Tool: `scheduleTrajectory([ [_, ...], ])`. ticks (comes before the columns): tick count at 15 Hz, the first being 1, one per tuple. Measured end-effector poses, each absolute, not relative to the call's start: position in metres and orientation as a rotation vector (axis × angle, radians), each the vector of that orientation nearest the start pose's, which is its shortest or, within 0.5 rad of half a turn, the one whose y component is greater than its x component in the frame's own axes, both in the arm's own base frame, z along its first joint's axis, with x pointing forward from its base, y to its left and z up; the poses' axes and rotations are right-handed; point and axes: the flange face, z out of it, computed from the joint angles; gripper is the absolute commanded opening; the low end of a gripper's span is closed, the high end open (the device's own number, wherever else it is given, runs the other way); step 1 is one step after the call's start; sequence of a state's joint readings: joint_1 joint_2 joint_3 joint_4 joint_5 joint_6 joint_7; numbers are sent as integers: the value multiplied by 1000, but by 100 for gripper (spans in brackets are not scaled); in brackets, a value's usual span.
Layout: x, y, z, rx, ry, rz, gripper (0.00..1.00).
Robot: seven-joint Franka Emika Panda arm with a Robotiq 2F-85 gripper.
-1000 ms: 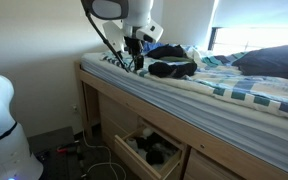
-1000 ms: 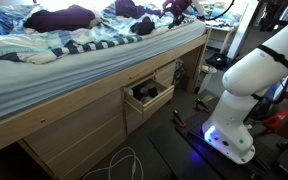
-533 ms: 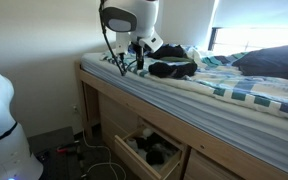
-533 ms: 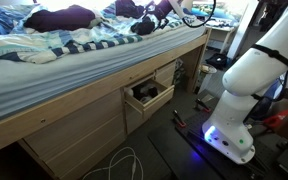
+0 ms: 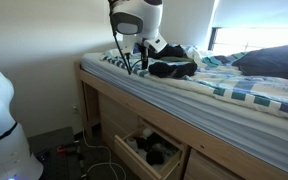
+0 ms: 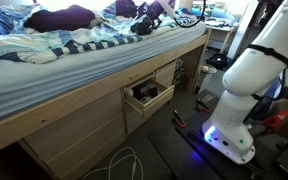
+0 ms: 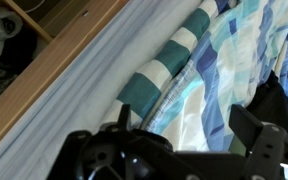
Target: Put the socks one at a time in the open drawer
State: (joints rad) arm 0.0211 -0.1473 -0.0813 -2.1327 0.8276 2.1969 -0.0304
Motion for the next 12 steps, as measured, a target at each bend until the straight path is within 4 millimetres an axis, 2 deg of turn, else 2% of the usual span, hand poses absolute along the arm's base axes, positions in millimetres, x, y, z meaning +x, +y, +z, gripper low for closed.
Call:
scheduleTrajectory([
  [7, 536, -35, 507, -2197, 928, -248, 100],
  [12, 543, -39, 510, -2069, 1102, -291, 100],
])
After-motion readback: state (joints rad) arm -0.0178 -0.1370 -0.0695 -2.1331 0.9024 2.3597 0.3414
